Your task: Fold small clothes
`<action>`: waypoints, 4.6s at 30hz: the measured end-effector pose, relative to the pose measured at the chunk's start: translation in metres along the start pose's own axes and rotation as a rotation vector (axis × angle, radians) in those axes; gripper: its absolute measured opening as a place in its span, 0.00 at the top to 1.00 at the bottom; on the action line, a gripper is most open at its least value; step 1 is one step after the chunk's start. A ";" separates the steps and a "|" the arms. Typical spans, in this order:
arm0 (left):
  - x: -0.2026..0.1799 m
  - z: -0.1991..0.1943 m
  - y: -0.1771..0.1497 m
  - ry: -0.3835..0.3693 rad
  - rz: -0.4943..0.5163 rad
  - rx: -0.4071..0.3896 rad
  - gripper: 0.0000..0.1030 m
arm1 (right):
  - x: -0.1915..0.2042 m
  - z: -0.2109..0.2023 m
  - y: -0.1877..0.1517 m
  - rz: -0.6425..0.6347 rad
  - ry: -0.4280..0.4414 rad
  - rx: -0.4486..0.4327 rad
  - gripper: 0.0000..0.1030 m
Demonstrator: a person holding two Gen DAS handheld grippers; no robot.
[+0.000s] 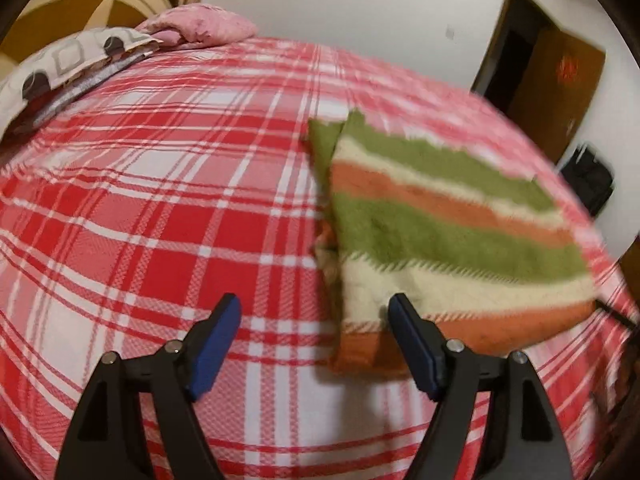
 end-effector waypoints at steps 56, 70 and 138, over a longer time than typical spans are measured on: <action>0.089 -0.010 0.033 0.086 -0.049 0.000 0.03 | 0.345 0.046 0.033 -0.873 0.005 -0.145 0.47; 0.095 0.013 0.075 -0.120 -0.103 0.030 0.03 | 0.394 0.067 0.027 -1.035 -0.158 -0.250 0.47; -0.159 0.049 0.146 -0.558 -0.044 0.086 0.88 | 0.188 0.019 0.085 -0.364 0.074 -0.239 0.94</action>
Point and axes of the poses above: each gripper's, at about its wrist camera, not at the fingertips, and z roughly the way its jaws point, x to its left, y to its top, the point moved 8 cm from there along z, roughly the way its jaws point, and after that the axes turned 12 degrees about -z, right-handed, at the moved point
